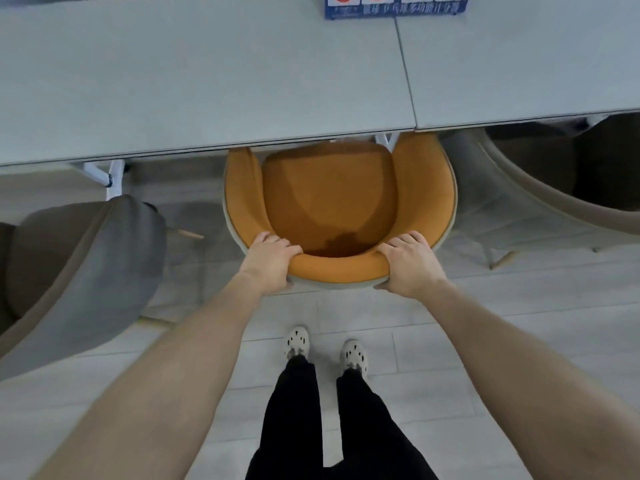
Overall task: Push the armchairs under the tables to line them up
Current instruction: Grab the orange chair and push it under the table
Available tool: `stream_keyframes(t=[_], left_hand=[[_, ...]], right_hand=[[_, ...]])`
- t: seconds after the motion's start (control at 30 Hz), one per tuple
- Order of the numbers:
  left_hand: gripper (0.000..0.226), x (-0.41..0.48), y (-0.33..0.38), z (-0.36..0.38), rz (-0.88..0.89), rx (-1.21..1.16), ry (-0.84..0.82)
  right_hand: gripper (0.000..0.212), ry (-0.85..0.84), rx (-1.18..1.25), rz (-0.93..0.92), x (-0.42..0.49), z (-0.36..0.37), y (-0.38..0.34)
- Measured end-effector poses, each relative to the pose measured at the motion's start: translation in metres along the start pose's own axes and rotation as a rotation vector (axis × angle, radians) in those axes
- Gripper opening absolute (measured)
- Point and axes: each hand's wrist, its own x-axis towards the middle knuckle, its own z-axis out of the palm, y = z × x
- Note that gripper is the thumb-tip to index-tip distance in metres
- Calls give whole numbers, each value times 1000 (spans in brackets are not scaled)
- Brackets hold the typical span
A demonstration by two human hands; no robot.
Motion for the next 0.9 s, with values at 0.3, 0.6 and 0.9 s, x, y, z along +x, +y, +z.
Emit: stream_keyframes(t=[0.3,0.6,0.9], left_hand=[[72,-24,8,12,-18,-45,20],[62,-109,22,59,-5,-45,9],[67,-207,6,108,-42,-65,-10]], right_hand=[[72,1,5,12,-22,11,-17],[78,-34,3,37,-90,48,-79],[79,-59,-37,-17,-136,69,-165]])
